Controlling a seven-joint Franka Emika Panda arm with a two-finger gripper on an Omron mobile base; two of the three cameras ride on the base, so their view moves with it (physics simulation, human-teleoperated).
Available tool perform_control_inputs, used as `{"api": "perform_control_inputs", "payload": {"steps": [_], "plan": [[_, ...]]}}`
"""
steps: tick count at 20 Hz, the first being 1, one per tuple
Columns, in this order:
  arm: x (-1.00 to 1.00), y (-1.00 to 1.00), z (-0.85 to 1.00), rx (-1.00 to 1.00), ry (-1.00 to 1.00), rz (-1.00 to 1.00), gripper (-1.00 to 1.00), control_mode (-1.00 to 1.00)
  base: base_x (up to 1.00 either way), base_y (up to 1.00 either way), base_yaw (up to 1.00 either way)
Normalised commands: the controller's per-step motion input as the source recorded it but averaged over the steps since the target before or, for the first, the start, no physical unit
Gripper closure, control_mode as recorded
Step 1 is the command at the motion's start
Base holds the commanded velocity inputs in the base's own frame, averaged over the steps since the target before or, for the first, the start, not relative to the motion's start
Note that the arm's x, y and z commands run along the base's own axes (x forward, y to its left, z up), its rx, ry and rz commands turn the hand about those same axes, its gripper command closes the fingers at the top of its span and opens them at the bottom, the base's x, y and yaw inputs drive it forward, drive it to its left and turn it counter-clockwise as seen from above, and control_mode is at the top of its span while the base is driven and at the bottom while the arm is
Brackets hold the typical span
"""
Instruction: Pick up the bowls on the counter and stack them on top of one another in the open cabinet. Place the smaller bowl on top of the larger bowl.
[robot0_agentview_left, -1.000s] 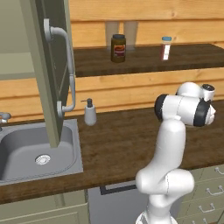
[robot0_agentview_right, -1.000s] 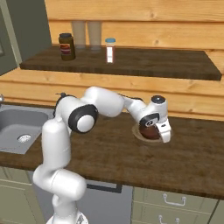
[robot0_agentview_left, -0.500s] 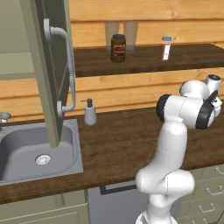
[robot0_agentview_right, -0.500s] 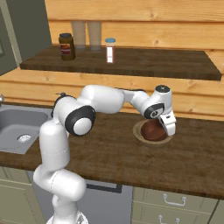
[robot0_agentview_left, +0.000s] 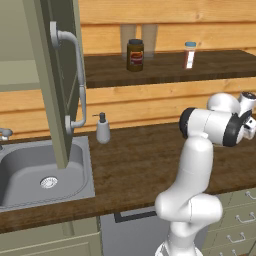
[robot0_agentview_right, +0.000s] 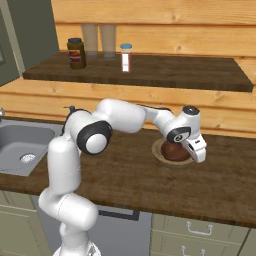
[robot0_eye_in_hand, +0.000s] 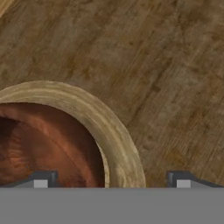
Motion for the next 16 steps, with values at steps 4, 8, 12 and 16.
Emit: {"api": "perform_control_inputs", "payload": {"steps": [4,8,12,16], "plan": [[-0.13,0.35,-0.33,0.00,0.09,0.12,-1.00,-1.00,0.00,0.00,0.00],[0.00,0.33,-0.36,0.00,0.15,0.08,-1.00,-1.00,0.00,0.00,0.00],[0.03,0.27,-0.39,0.00,0.18,0.05,-1.00,-1.00,0.00,0.00,0.00],[0.00,0.06,-0.47,0.00,0.18,0.06,-1.00,-1.00,0.00,0.00,0.00]]}}
